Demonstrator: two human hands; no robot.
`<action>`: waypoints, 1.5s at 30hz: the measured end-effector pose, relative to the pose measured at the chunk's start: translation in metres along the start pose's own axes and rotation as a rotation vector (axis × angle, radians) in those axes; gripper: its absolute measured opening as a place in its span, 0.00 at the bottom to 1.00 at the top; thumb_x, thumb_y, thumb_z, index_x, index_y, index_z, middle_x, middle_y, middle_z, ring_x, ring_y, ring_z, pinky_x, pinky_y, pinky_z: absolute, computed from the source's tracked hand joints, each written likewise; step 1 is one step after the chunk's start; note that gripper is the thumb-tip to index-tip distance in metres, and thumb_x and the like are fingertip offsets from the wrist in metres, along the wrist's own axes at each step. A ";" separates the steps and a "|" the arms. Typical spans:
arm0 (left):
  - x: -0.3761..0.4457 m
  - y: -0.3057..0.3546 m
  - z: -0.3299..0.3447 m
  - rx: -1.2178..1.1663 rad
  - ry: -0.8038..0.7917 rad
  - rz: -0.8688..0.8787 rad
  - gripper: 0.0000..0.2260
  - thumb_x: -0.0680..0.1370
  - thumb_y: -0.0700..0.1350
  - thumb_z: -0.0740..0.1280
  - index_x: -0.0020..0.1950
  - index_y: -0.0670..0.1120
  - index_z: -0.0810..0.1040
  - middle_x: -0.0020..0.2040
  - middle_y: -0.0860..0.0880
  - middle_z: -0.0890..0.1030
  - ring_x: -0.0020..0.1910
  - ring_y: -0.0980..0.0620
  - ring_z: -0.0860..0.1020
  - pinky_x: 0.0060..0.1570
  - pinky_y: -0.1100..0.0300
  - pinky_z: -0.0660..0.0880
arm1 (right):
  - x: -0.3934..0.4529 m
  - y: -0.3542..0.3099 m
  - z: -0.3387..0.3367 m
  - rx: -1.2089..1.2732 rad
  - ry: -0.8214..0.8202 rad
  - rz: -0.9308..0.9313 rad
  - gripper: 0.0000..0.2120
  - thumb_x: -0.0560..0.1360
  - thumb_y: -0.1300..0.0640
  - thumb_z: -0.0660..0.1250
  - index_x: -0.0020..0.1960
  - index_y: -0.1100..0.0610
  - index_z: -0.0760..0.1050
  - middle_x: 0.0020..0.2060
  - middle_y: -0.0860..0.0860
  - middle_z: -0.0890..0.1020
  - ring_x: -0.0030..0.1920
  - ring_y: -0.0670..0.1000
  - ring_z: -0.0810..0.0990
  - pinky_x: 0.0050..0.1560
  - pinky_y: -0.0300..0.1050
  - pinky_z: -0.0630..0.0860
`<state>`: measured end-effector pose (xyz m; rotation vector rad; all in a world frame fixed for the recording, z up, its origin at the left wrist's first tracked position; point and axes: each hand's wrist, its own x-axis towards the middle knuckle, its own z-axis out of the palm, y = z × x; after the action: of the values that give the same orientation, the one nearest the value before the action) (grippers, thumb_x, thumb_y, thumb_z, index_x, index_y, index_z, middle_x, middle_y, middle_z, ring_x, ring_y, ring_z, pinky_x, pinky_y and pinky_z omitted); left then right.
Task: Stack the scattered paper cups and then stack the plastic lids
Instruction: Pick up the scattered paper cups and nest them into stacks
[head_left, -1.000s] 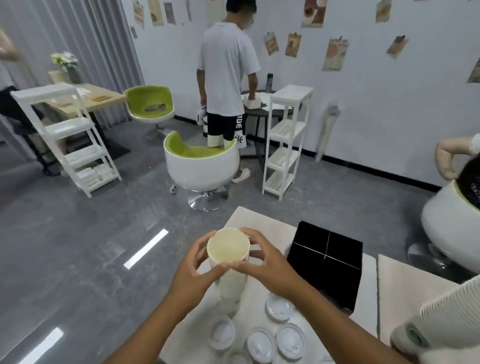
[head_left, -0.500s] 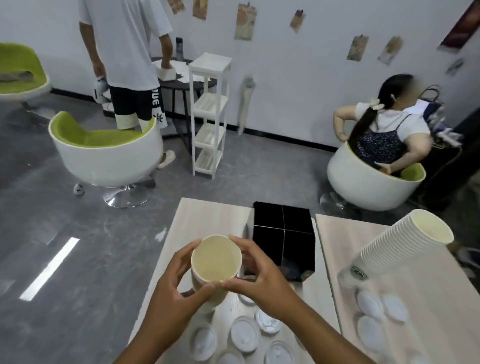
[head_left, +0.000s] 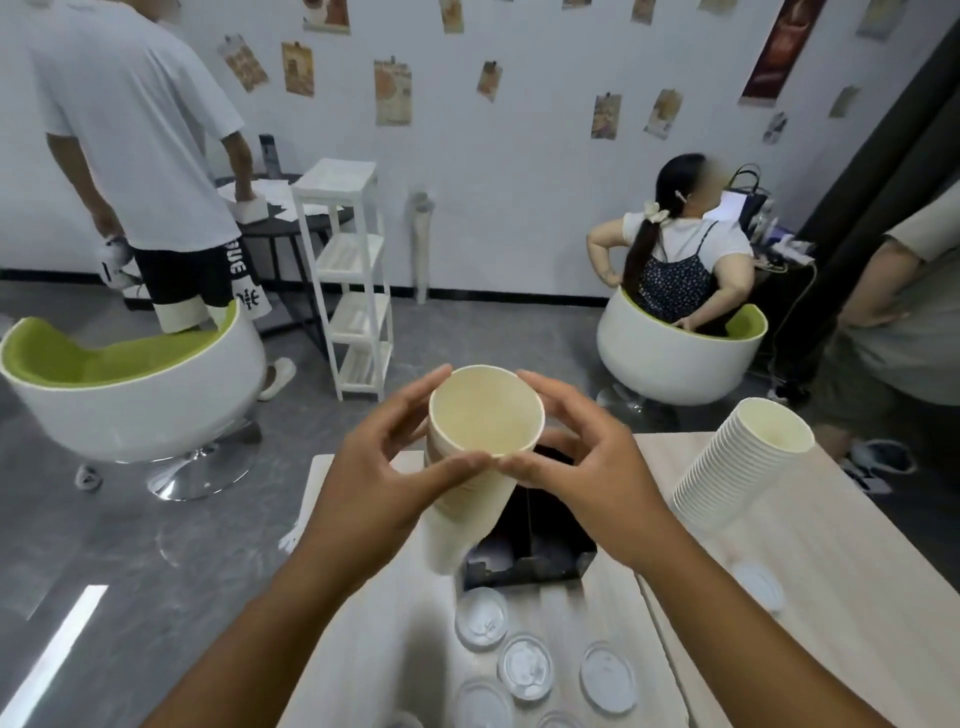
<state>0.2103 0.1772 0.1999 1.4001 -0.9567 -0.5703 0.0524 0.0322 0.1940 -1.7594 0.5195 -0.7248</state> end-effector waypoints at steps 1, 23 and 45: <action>0.016 0.007 0.003 -0.012 -0.015 0.018 0.36 0.64 0.60 0.82 0.71 0.65 0.75 0.67 0.66 0.79 0.68 0.64 0.76 0.70 0.45 0.74 | 0.013 -0.006 -0.007 0.007 0.029 -0.019 0.37 0.65 0.45 0.83 0.71 0.40 0.74 0.65 0.45 0.82 0.62 0.53 0.84 0.61 0.64 0.80; 0.169 -0.125 0.046 0.073 -0.040 -0.156 0.30 0.67 0.53 0.81 0.67 0.59 0.75 0.64 0.63 0.81 0.65 0.60 0.79 0.66 0.42 0.78 | 0.145 0.139 -0.047 0.074 0.032 0.163 0.32 0.66 0.47 0.83 0.67 0.40 0.76 0.63 0.44 0.82 0.60 0.54 0.84 0.52 0.65 0.84; 0.128 -0.108 0.048 0.309 0.030 -0.068 0.43 0.68 0.56 0.82 0.77 0.66 0.64 0.78 0.61 0.67 0.77 0.58 0.67 0.73 0.42 0.70 | 0.102 0.123 -0.077 -0.171 -0.065 0.116 0.45 0.69 0.46 0.81 0.78 0.34 0.60 0.72 0.38 0.72 0.70 0.45 0.75 0.65 0.48 0.79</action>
<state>0.2597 0.0309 0.1190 1.7173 -1.0067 -0.4635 0.0730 -0.1245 0.1136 -1.8870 0.6488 -0.5530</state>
